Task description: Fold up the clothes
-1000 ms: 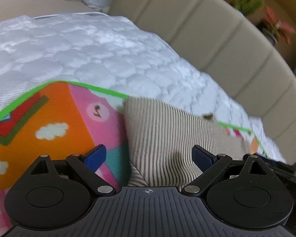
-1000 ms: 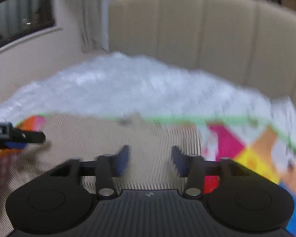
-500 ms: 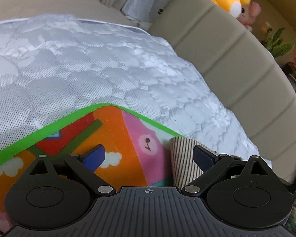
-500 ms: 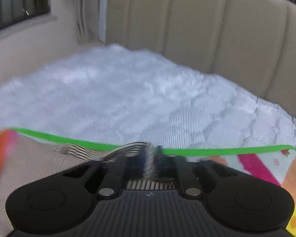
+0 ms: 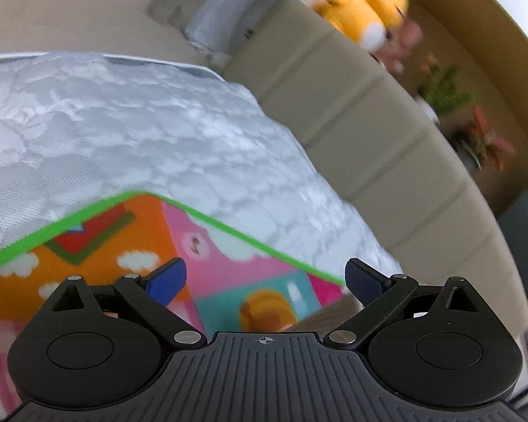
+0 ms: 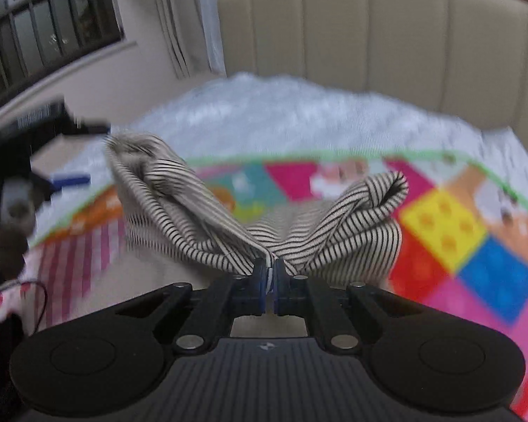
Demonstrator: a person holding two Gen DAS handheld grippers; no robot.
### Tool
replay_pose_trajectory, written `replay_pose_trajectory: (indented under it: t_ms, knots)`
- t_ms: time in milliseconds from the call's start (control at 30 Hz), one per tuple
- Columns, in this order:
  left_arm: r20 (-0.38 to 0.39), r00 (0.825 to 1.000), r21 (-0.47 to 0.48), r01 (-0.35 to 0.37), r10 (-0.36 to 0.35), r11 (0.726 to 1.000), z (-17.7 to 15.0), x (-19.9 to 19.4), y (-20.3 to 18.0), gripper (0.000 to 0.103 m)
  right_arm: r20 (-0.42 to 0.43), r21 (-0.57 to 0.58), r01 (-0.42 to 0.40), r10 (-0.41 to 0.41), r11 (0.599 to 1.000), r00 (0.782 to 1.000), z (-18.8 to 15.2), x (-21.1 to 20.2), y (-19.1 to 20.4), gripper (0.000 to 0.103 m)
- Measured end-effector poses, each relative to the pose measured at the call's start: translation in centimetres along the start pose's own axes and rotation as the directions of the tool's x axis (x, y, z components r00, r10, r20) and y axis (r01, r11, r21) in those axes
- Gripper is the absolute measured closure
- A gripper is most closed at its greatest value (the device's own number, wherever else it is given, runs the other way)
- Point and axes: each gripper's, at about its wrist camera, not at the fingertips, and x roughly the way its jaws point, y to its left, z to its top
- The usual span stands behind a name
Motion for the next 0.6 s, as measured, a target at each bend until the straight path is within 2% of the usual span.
replay_pose_trajectory:
  t_ms: [100,167,233,300,433,500,600]
  knots:
    - [-0.082,0.997,0.104,0.008,0.0,0.995,-1.5,-0.3,-2.0,0.001,-0.068,0.01,0.008,-0.007,1.0,0.998,-1.7,-1.4,0.6,0.098]
    - [-0.133,0.991,0.196,-0.006,0.032,0.981,-3.0,0.1,-2.7,0.001,-0.043,0.04,0.014,-0.012,0.999,0.999,-1.4,-3.4,0.6,0.098]
    - [-0.155,0.984,0.25,-0.048,0.089,0.967,-4.1,0.7,-2.7,0.001,-0.002,0.062,0.025,-0.025,0.998,1.0,-0.6,-5.8,0.7,0.096]
    - [-0.174,0.977,0.255,-0.077,0.124,0.964,-4.5,1.0,-1.9,0.001,0.044,0.062,0.054,-0.056,0.997,0.997,1.0,-8.5,0.9,0.082]
    - [-0.162,0.968,0.233,-0.151,0.192,0.961,-4.3,1.2,0.2,0.001,0.108,0.031,0.131,-0.133,0.991,0.985,4.5,-13.8,1.2,0.073]
    - [-0.177,0.965,0.177,-0.162,0.193,0.971,-4.1,1.7,1.8,0.001,0.127,0.036,0.161,-0.165,0.986,0.978,6.3,-15.9,1.1,0.062]
    - [-0.216,0.964,0.067,-0.142,0.154,0.988,-4.0,2.2,4.0,0.001,0.131,0.071,0.197,-0.205,0.978,0.97,8.8,-18.8,0.3,0.057]
